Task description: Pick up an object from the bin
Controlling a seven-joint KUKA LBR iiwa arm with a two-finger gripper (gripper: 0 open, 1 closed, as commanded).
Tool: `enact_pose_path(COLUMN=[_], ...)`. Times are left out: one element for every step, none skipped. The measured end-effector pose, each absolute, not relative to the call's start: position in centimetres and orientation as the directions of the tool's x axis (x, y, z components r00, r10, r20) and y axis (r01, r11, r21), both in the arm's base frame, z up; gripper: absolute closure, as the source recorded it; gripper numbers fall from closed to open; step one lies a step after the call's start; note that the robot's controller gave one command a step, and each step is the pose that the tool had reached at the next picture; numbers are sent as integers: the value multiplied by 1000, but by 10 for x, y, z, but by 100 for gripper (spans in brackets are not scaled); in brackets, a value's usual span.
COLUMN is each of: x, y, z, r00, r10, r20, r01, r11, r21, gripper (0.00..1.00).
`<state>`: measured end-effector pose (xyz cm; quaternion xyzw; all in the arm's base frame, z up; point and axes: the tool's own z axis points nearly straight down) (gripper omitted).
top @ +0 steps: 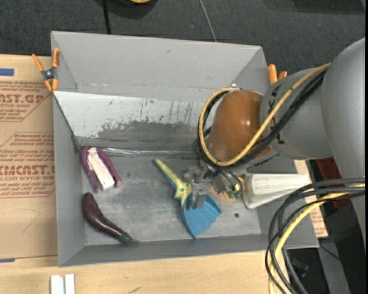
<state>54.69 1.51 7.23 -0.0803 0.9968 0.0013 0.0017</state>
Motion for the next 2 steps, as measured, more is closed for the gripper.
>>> enact_pose_path(x=[547,547], y=[15,10], z=[72,215], r00=[-987,-985], r10=[-160,-173], r20=[-4,-7], r01=[-160,-173], r11=[987,985], r21=[2,2], gripper=[100,100])
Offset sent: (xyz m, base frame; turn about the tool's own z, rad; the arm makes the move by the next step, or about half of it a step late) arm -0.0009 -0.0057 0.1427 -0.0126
